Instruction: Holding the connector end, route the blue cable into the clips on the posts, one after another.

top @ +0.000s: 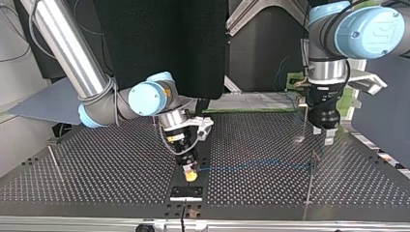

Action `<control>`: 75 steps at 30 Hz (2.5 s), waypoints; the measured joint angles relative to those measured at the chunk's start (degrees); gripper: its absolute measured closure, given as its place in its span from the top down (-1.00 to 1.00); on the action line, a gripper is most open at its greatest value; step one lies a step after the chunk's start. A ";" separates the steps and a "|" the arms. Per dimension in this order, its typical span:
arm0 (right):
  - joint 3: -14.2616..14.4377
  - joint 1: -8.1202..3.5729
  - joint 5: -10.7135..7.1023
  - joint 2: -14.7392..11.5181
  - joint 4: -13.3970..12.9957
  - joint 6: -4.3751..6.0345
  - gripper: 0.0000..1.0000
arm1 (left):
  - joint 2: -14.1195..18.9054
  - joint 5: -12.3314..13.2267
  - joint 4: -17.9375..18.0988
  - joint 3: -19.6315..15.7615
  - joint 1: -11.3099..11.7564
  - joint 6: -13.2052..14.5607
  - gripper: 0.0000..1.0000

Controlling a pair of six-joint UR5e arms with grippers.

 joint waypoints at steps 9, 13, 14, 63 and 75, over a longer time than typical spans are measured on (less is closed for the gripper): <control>-0.18 0.18 0.00 -0.66 0.07 -0.83 -1.00 | -0.08 2.11 2.72 0.01 -0.03 0.28 0.97; -0.27 0.20 0.00 -1.48 0.02 -0.82 -1.00 | -0.58 2.71 2.98 0.04 0.00 0.16 0.97; -0.31 0.20 0.00 -1.65 0.03 -0.78 -1.00 | -0.83 2.78 2.99 0.09 0.00 0.15 0.97; -0.48 0.24 -0.73 -1.89 0.29 -0.51 -1.00 | -4.40 10.09 -1.94 8.49 -3.02 0.26 0.97; -1.71 1.99 -1.29 -1.88 0.20 -0.64 -1.00 | -7.79 10.04 -2.84 10.55 -4.83 0.83 0.97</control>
